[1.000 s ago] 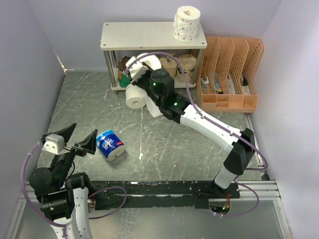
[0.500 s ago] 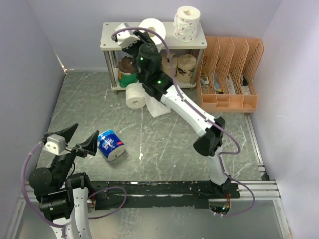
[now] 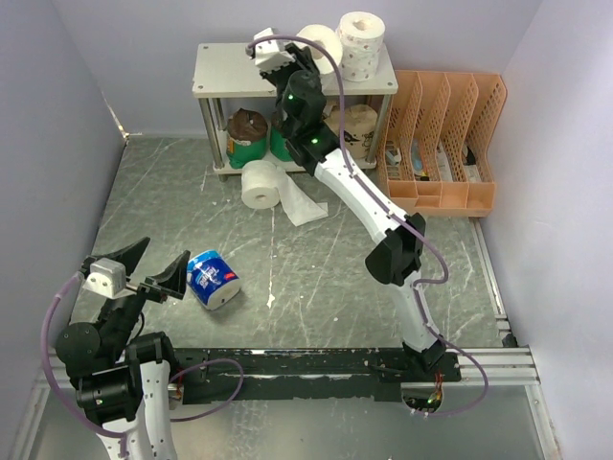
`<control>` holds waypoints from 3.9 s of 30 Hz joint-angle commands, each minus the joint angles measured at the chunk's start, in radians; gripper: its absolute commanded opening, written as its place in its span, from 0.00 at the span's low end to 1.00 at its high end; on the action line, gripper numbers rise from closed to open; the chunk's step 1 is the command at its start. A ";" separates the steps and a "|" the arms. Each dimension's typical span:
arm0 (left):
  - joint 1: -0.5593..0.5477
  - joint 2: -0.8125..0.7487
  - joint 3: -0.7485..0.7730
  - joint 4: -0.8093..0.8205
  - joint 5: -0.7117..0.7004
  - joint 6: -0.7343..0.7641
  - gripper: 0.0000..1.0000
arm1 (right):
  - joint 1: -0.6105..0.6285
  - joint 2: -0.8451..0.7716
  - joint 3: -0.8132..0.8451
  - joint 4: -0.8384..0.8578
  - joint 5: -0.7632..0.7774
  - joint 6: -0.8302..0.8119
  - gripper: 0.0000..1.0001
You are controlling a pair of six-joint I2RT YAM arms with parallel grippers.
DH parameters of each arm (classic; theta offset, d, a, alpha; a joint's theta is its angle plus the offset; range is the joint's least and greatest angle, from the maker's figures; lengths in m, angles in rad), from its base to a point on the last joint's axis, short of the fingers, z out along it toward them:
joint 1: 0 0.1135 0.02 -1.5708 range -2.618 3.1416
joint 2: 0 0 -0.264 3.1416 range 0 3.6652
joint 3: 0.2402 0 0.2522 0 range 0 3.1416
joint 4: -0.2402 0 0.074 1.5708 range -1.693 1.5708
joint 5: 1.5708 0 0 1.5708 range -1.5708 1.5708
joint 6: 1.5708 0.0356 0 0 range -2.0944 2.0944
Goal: Place and organize the paper towels onto the shelf
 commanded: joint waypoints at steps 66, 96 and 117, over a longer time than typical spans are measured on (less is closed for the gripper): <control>0.041 0.088 0.028 -0.014 -0.169 -0.047 0.99 | 0.283 -0.854 -2.036 1.043 -0.672 1.241 1.00; 0.088 0.110 0.013 -0.014 -0.175 0.010 0.99 | 0.280 -0.013 -1.671 1.505 -0.994 1.033 1.00; 0.089 0.093 0.007 -0.007 -0.167 0.016 0.99 | 0.282 -0.112 -1.664 1.376 -0.975 1.113 0.00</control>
